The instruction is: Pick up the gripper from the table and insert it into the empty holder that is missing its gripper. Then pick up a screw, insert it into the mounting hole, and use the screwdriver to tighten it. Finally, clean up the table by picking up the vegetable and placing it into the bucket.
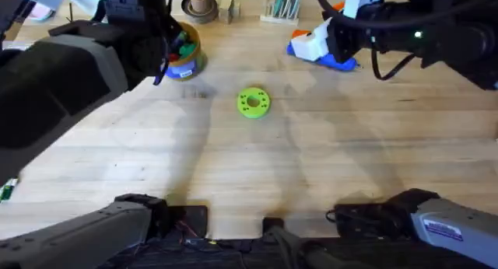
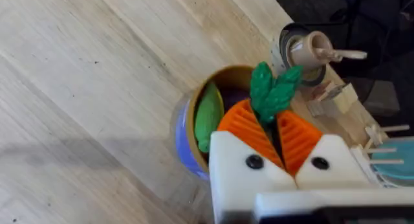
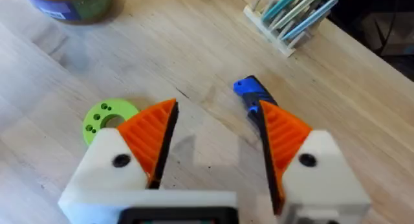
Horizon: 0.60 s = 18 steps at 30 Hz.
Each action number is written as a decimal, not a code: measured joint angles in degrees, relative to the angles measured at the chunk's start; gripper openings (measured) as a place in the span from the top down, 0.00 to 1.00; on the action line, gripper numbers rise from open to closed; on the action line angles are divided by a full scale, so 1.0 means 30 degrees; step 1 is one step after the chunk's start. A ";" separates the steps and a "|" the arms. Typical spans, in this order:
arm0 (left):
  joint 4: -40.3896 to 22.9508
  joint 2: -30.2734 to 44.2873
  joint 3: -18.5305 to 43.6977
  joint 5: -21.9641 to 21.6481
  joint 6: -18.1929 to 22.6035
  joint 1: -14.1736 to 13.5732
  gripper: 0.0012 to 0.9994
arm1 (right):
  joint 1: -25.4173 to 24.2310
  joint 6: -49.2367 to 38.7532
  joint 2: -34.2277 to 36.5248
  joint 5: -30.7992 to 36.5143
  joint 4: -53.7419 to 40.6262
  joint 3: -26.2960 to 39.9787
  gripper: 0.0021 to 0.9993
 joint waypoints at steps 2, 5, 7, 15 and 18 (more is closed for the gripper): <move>0.0742 0.0298 0.0000 0.0000 0.0004 0.0312 0.99 | 0.0000 -0.0004 0.0000 0.0000 0.0007 0.0000 0.22; 0.1596 0.0449 0.0000 0.0269 0.0005 0.0464 0.99 | 0.0000 -0.0005 0.0000 0.0000 0.0000 0.0000 0.22; 0.1924 0.0505 0.0000 0.0679 0.0001 0.0458 0.99 | 0.0000 -0.0001 0.0000 0.0000 0.0000 0.0000 0.22; 0.2155 0.1417 0.0000 0.2146 0.0101 0.0458 0.95 | 0.0000 -0.0004 0.0000 0.0000 0.0007 0.0000 0.22; 0.2241 0.1450 0.0000 0.2368 0.0112 0.0458 0.50 | 0.0000 0.0001 0.0000 0.0000 0.0007 0.0000 0.22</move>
